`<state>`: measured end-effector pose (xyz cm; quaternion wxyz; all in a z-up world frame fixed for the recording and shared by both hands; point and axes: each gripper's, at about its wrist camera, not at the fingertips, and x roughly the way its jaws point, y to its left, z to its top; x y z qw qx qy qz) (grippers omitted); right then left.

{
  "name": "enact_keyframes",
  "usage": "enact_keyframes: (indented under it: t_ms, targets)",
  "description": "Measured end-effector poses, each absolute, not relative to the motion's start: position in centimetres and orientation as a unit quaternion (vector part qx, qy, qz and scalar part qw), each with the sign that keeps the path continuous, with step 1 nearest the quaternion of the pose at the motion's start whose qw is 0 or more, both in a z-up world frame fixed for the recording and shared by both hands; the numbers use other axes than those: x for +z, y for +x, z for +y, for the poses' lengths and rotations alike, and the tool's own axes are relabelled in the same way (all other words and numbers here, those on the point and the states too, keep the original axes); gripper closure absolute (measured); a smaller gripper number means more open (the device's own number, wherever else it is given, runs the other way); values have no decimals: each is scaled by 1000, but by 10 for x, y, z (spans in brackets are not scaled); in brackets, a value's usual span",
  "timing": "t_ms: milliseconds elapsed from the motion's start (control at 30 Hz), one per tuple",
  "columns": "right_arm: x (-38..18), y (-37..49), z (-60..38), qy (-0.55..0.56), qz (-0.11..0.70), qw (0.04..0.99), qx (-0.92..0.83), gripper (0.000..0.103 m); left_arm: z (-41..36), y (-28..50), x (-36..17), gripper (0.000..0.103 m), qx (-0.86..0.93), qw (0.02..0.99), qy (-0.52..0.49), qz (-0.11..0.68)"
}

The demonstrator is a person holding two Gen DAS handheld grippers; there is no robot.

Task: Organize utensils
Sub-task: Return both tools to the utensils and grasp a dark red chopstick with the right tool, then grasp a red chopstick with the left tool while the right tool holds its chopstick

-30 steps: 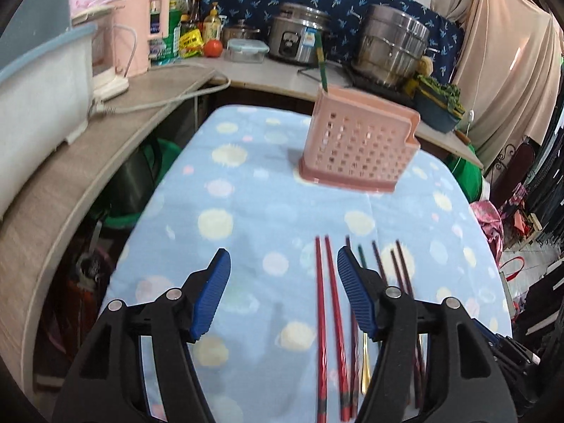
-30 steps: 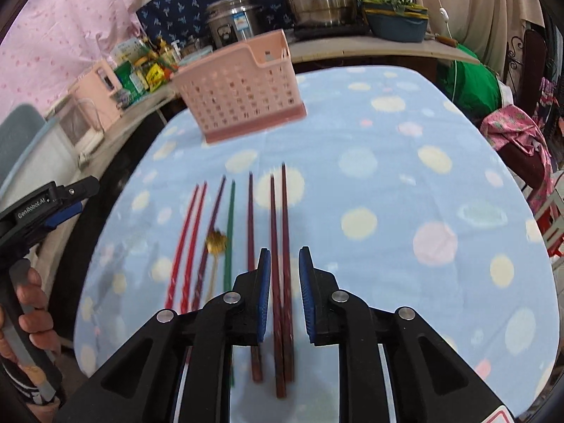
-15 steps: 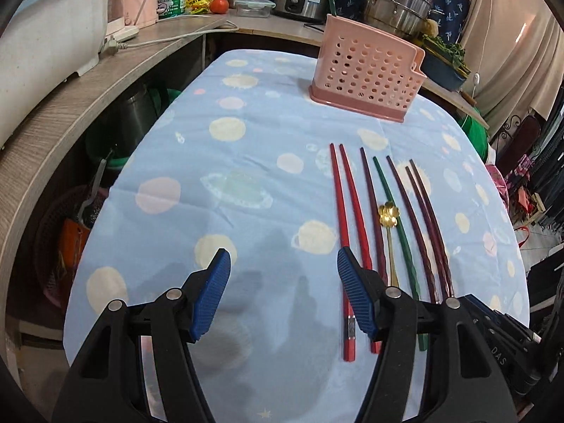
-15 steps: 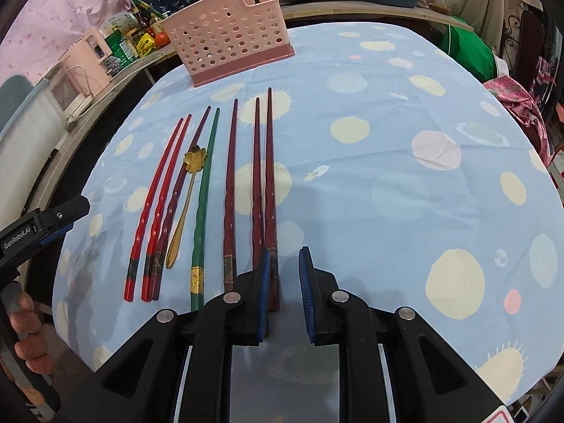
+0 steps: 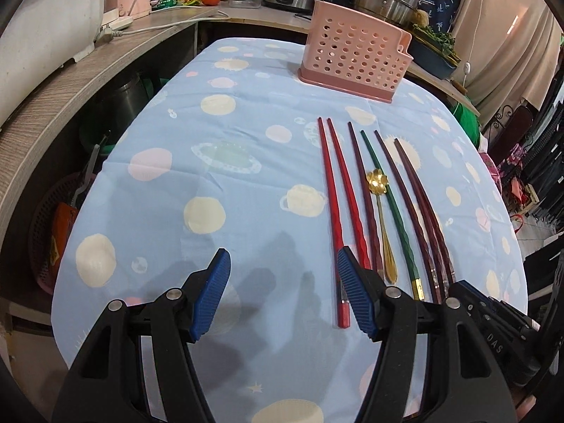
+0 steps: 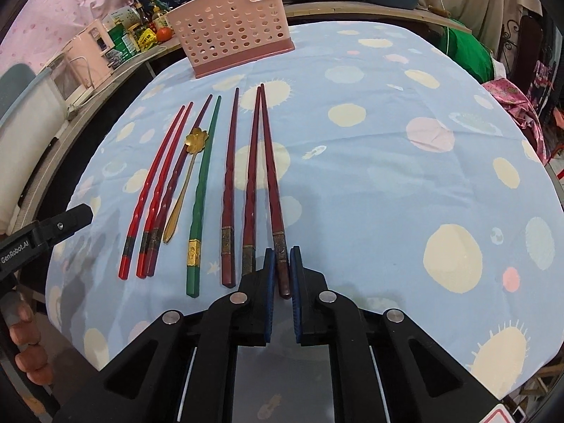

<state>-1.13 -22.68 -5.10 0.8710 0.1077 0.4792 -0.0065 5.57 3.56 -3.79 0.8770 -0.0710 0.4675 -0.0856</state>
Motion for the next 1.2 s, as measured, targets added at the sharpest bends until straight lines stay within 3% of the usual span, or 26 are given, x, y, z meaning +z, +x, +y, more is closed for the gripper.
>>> enact_keyframes:
  t_ms: [433,733,867,1033,1200]
  targets:
    - [-51,-22,-227,111,482,869,-18,96,7,46,-55,43,-132,866,-45,479]
    - [-51,-22,-227,111,481,870,-14,96,-3,47,-65,52,-130,866,-19,482]
    - [-52,-22,-226,100,479,872,-14,96,-4,47,-66,67,-129,868,-8,479]
    - [-52,-24,-225,97,475,875,-10,96,-3,46,-66,93,-133,865,-7,483]
    - [-52,-24,-228,100,473,875,2,96,0,46,-66,96,-130,861,-11,491]
